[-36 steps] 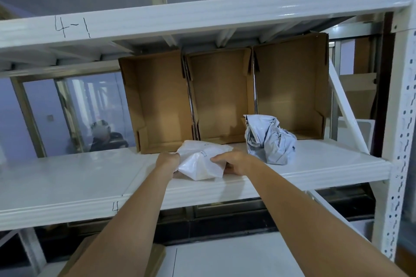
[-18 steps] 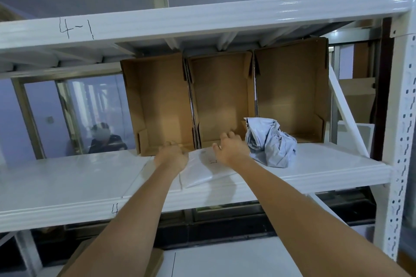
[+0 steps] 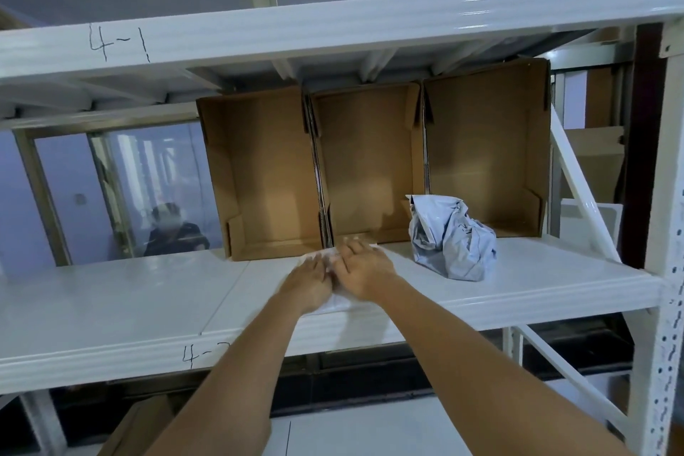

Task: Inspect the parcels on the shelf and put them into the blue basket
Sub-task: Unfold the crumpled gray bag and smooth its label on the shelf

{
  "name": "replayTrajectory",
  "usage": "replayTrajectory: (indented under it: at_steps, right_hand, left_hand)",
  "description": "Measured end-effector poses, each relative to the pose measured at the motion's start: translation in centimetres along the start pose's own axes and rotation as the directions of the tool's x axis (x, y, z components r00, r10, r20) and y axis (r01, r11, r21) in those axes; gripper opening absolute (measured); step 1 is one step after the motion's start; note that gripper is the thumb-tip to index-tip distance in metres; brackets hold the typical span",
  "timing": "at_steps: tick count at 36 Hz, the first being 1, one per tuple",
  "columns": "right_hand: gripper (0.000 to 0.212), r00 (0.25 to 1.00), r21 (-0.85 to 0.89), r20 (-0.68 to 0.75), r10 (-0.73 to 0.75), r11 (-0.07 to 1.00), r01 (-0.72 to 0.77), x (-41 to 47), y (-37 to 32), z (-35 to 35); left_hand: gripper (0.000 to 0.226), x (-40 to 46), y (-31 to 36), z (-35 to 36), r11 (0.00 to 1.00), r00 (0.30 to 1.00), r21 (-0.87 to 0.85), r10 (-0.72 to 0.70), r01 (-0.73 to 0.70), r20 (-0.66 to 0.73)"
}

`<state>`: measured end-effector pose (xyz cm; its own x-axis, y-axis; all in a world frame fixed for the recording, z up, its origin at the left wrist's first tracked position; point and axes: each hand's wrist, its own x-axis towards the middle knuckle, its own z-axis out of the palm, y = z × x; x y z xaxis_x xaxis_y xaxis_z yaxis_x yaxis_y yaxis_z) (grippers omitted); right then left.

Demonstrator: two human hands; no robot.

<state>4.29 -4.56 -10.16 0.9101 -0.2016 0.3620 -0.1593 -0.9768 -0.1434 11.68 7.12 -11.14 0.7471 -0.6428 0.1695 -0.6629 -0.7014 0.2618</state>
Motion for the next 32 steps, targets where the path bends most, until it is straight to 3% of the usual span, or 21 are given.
replayTrajectory:
  at_steps: [3,8,16,32]
  right_hand:
    - [0.059,0.995,0.034,0.102,0.006,0.999,-0.009,0.0,-0.5,1.6]
    - [0.063,0.988,0.058,0.146,0.041,0.997,-0.050,-0.1,-0.4,2.0]
    - [0.065,0.962,0.045,0.266,0.061,0.996,-0.076,0.0,-0.6,2.0]
    - [0.067,0.944,0.004,0.317,0.089,0.995,-0.095,-0.1,-0.8,1.5]
  left_hand:
    - [0.058,0.1,-0.6,0.9,0.997,0.999,0.070,0.036,-0.038,0.027]
    - [0.063,0.2,-0.5,1.1,0.984,0.995,0.167,0.049,-0.064,0.088]
    - [0.062,-0.3,-0.3,0.8,0.986,0.988,0.165,0.002,-0.028,0.152]
    - [0.058,0.3,-0.2,0.7,0.987,0.975,0.161,-0.020,-0.016,0.223]
